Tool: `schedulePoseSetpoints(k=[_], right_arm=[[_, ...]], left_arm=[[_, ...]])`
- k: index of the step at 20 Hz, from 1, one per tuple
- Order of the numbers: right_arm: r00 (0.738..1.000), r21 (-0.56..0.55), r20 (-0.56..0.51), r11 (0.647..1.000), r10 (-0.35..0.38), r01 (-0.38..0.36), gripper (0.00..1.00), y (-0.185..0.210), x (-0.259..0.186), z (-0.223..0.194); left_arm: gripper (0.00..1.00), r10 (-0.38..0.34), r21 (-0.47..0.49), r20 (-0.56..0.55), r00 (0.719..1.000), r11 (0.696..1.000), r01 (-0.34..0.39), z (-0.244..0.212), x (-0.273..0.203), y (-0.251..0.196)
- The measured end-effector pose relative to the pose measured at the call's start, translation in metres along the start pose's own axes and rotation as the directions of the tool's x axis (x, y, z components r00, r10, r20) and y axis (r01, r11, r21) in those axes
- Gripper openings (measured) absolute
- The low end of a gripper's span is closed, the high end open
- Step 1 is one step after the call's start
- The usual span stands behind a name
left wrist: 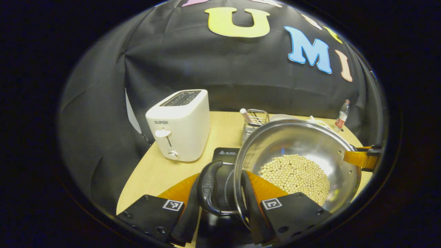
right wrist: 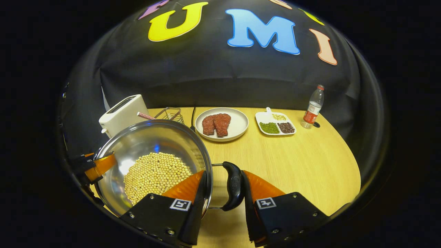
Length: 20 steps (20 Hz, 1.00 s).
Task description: First push the handle of the pot to place it horizontally, then grasp the pot with both hands and set it on the induction cooktop.
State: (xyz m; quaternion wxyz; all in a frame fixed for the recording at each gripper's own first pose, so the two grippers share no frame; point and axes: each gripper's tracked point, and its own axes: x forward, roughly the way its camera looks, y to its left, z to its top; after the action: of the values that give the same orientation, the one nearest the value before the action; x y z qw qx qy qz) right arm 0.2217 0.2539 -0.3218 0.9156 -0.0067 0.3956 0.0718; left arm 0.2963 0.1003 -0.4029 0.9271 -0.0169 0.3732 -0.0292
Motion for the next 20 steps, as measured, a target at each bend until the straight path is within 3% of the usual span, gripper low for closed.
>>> schedulePoseSetpoints(k=[1,2,10,11,12,14,15,16,18,19,20], right_arm=[[1.000,0.000,-0.007,1.000,0.000,0.000,0.54,0.004,0.003,-0.002],[1.000,-0.001,-0.013,1.000,0.000,0.000,0.54,0.007,0.005,-0.002],[1.000,-0.007,-0.019,1.000,0.010,-0.010,0.54,0.023,0.014,-0.004],[1.000,-0.010,-0.018,1.000,0.012,-0.012,0.54,0.024,0.015,-0.004],[1.000,-0.009,-0.015,1.000,0.017,-0.017,0.54,0.026,0.017,-0.004],[0.999,0.003,-0.016,1.000,0.028,-0.028,0.54,0.028,0.017,-0.004],[0.999,0.012,-0.016,0.999,0.039,-0.039,0.54,0.030,0.015,-0.004],[0.999,0.008,0.011,0.999,0.041,-0.041,0.56,0.030,0.013,0.003],[0.997,0.006,0.075,0.999,0.036,-0.037,0.65,0.024,0.007,0.017],[0.996,0.010,0.088,0.999,0.033,-0.034,0.84,0.022,0.005,0.019],[0.995,0.013,0.096,1.000,0.025,-0.027,0.95,0.018,-0.001,0.022]], left_arm=[[0.68,0.001,0.001,-0.007,1.000,1.000,-0.001,-0.002,0.001,0.002],[0.65,0.001,0.003,-0.013,1.000,1.000,-0.001,-0.003,0.004,0.006],[0.65,0.010,0.010,-0.026,1.000,1.000,-0.010,-0.007,0.014,0.025],[0.70,0.016,0.014,-0.025,1.000,1.000,-0.016,-0.006,0.014,0.028],[0.67,0.022,0.016,-0.021,1.000,1.000,-0.021,-0.003,0.016,0.029],[0.73,0.036,0.013,-0.013,0.999,0.999,-0.036,-0.003,0.011,0.031],[0.79,0.052,0.024,0.003,0.999,0.998,-0.052,-0.001,0.010,0.033],[0.78,0.068,0.051,0.036,0.997,0.996,-0.070,0.006,0.013,0.035],[0.91,0.105,0.093,0.108,0.989,0.989,-0.115,0.026,0.005,0.046],[0.98,0.103,0.092,0.136,0.985,0.989,-0.116,0.036,0.001,0.045],[0.98,0.102,0.085,0.158,0.982,0.989,-0.117,0.044,-0.006,0.041]])
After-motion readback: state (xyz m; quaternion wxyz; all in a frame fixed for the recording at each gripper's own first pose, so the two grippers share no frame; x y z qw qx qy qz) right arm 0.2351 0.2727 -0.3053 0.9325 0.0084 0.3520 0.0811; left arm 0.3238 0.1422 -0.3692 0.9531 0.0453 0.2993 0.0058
